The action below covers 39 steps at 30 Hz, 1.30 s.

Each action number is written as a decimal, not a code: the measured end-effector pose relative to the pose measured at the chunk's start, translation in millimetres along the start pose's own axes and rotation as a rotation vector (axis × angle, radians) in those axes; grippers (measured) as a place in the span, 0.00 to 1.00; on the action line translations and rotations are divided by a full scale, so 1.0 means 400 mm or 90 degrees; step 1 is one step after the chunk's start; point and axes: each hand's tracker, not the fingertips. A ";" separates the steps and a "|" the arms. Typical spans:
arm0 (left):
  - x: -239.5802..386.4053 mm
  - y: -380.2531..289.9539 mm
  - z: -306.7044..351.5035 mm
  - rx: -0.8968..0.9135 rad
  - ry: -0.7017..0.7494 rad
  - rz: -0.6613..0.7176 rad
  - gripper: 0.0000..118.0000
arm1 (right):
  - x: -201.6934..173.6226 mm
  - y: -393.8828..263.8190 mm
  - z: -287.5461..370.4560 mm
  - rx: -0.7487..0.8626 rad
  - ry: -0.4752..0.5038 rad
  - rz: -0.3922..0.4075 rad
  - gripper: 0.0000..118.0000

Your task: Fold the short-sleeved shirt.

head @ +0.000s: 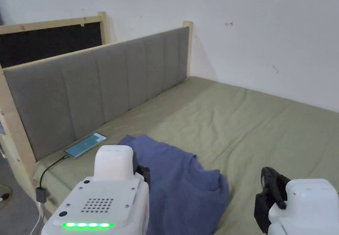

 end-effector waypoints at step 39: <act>0.087 -0.199 -0.561 -0.451 -0.131 -0.029 0.09 | 0.188 -0.190 -0.129 -0.211 -0.087 -0.165 0.00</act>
